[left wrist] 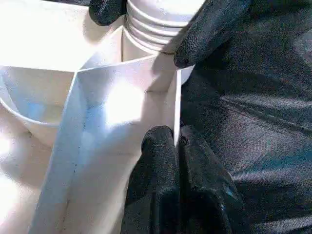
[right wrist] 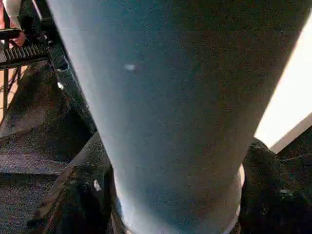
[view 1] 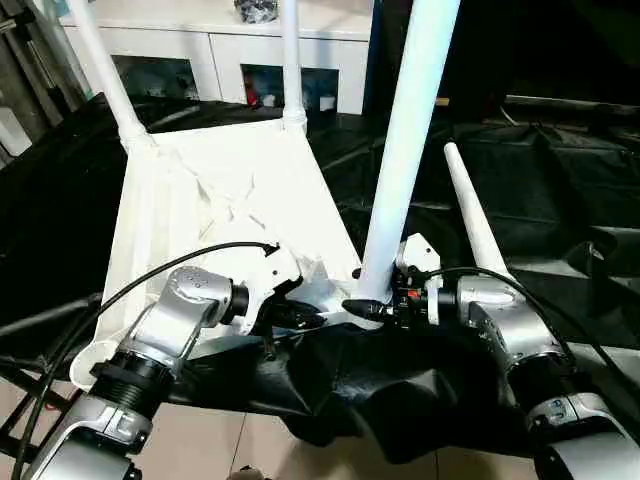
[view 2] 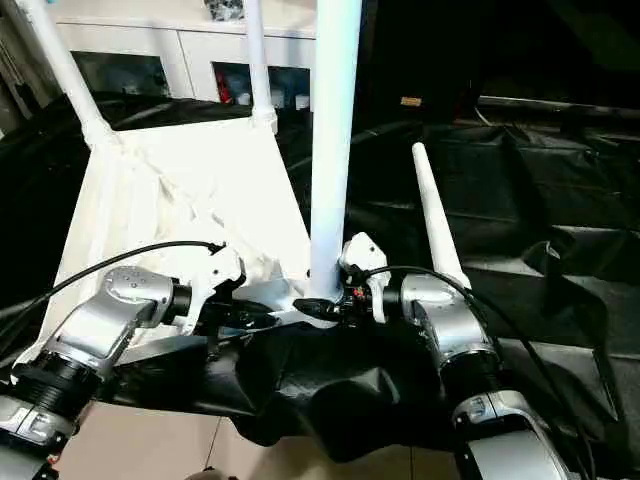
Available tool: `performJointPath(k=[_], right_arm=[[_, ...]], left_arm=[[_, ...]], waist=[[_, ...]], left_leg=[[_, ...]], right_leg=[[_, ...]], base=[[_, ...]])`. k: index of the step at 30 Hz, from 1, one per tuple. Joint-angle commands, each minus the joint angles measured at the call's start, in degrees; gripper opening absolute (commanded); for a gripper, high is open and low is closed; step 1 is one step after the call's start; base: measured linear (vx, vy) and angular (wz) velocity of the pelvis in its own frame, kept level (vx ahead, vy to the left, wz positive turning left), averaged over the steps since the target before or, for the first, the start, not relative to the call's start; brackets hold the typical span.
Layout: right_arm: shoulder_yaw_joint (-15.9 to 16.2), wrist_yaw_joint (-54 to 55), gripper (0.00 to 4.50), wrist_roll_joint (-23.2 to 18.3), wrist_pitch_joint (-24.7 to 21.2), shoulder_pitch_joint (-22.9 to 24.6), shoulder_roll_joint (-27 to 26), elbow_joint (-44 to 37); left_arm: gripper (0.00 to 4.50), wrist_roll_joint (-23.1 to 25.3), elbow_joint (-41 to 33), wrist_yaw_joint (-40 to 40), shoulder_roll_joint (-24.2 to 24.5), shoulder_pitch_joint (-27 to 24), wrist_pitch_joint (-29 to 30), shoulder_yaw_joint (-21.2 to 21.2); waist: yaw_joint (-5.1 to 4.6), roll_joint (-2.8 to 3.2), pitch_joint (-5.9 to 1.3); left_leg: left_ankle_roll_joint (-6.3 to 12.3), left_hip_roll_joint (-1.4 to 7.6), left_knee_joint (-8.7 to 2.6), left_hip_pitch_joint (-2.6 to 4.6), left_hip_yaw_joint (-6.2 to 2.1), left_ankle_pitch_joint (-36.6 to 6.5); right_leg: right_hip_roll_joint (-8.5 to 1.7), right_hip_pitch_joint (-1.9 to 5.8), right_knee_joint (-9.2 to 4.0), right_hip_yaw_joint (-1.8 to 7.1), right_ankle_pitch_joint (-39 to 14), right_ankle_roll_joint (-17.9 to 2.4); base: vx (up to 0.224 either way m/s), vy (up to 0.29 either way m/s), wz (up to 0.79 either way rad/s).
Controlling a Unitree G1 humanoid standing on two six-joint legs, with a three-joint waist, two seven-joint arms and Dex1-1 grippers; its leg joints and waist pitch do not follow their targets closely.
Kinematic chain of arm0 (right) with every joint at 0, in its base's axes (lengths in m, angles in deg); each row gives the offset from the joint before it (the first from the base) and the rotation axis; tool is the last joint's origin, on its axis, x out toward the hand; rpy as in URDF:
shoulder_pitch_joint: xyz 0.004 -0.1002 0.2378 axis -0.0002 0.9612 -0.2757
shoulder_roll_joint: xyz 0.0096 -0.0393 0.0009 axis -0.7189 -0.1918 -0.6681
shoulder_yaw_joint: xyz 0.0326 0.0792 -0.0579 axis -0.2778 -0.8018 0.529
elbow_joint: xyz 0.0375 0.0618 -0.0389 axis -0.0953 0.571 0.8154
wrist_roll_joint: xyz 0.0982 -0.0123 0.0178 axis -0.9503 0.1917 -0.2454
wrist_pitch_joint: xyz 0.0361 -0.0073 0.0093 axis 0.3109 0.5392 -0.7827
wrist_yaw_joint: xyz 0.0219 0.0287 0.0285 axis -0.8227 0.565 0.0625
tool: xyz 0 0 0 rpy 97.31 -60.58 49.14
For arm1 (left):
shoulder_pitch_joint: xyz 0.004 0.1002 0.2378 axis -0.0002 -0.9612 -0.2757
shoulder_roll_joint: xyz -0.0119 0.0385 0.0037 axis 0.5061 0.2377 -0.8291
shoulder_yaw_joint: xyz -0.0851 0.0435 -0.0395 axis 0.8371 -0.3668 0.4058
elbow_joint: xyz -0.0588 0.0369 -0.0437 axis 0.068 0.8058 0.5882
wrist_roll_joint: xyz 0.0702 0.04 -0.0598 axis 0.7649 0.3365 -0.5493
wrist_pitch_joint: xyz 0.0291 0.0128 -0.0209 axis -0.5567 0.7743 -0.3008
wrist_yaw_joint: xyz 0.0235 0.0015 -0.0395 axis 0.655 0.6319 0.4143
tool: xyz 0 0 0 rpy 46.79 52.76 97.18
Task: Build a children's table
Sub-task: Rotate leg to tighten
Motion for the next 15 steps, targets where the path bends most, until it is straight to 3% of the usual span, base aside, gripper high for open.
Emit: performJointPath(k=[1, 4, 6, 9, 10, 11, 15], right_arm=[[3.9, -2.8, 2.74, -0.1, -1.9, 1.2, -1.7, -1.8], [2.9, -0.6, 2.74, -0.4, -3.2, 1.4, -3.0, -1.8], [0.6, 9.2, 2.74, 1.1, -3.1, -0.1, -5.7, 2.0], [-1.4, 20.3, 2.74, 2.9, -3.4, -2.3, -8.1, 6.8], [-3.0, 27.7, 2.74, 3.1, -4.0, -3.7, -10.2, 10.1], [-3.5, 30.4, 2.74, 3.2, -4.0, -4.3, -11.1, 11.3], [-5.1, 42.0, 2.73, 4.0, -5.4, -6.3, -14.7, 15.6]], left_arm=[[0.00, -2.0, -2.9, -0.6, -1.7, 0.6, -1.0, -0.9], [0.00, -1.5, -1.9, 1.6, -2.8, 1.2, -0.8, -0.5], [0.00, -0.3, 0.9, 6.9, -5.2, 2.9, -0.2, 0.7], [0.00, 0.9, 4.1, 12.6, -7.7, 4.8, 0.1, 2.0], [0.00, 1.6, 6.9, 17.3, -10.0, 6.7, 0.9, 2.9], [0.00, 1.7, 7.9, 19.1, -11.0, 7.5, 1.4, 3.4], [0.00, 2.1, 11.0, 24.7, -14.4, 9.8, 2.3, 4.2]], waist=[[-0.21, -0.21, -3.40], [-0.17, -0.21, -3.39], [-0.21, -0.34, -3.28], [-0.94, -0.38, -3.09], [-1.09, -0.35, -3.11], [-1.51, -0.26, -2.88], [-1.79, -0.31, -3.17]], left_leg=[[3.58, 1.22, -3.57, 0.39, 0.15, -10.0], [3.53, 1.23, -3.59, 0.41, 0.13, -10.0], [3.20, 1.22, -3.67, 0.35, 0.14, -10.2], [0.39, 0.89, -4.06, 0.71, -0.13, -13.1], [0.32, 0.97, -4.12, 0.69, -0.18, -13.2], [0.03, 0.84, -4.20, 0.56, -0.11, -13.6], [0.01, 0.56, -4.02, 0.56, -0.13, -12.8]], right_leg=[[-3.17, 3.13, -3.72, 2.30, -6.1, -14.1], [-3.17, 3.12, -3.74, 2.29, -6.2, -13.9], [-3.25, 3.05, -3.85, 2.37, -7.6, -13.6], [-3.46, 2.90, -4.64, 2.37, -15.6, -11.4], [-3.49, 2.97, -4.66, 2.42, -15.5, -11.3], [-3.30, 2.79, -4.83, 2.45, -15.9, -11.0], [-3.28, 3.01, -4.86, 2.41, -14.9, -10.6]], base=[[0.000, 0.000, 0.00], [0.000, 0.000, 0.00], [0.000, 0.000, 0.00], [0.000, 0.000, 0.00], [0.000, 0.000, 0.00], [0.000, 0.000, 0.00], [0.000, 0.000, 0.00]])
